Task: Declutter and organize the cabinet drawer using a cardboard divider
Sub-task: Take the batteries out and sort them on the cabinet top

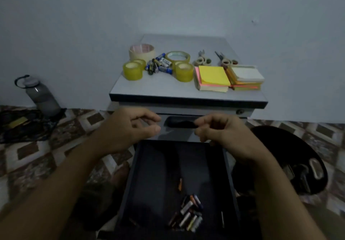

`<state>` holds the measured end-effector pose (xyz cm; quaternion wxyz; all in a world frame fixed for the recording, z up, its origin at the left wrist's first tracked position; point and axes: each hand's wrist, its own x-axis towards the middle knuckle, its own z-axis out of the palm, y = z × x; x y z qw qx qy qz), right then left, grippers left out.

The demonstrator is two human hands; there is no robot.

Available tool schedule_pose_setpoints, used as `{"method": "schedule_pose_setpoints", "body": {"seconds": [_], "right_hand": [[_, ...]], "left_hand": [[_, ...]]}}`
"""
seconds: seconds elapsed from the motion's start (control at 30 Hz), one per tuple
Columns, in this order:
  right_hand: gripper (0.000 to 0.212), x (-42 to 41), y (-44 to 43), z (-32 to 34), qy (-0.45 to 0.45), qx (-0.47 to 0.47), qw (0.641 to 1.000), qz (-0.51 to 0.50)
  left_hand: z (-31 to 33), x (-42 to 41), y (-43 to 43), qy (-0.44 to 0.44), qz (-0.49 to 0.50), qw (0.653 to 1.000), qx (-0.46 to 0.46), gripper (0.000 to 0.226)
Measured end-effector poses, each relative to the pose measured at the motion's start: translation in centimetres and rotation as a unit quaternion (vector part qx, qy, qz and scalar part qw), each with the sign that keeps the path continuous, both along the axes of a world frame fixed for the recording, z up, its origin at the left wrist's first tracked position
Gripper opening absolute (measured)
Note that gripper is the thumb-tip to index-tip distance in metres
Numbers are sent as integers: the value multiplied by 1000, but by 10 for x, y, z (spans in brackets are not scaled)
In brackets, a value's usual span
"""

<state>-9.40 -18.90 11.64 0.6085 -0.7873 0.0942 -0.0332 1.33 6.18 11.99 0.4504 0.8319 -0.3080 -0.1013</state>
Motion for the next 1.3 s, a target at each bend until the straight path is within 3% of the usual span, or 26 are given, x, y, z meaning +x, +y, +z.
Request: {"method": "schedule_pose_setpoints", "body": {"seconds": [0.23,0.4,0.6,0.7,0.87,0.97,1.07,1.3], "right_hand": [[29,-23,11,-161,160,-10,987,-19],[42,-47,17,-227,257,-151,954,22],[60,-49,15,-240,256,-215,942,-17],[51,-47,19,-245,253,-236,938,-25],[27,-41,21,-258,226,-239,943,-55],[21,-37,19,-258,216,-251,942,-56],[23,-33,19,-260,205,-268,939,-62],[27,-27,22,-261,207,-247,938,-128]], "left_hand": [[-133,-36,-19,148,-38,979,135,44],[-212,-56,-23,213,-43,952,214,65],[-240,-70,-37,145,-90,931,323,85],[-246,-68,-44,105,-119,915,372,92],[-244,-64,-49,88,-125,920,360,79],[-243,-61,-50,73,-109,934,332,56],[-244,-59,-49,56,-83,946,308,42],[-248,-52,-49,29,-19,962,270,33]]}}
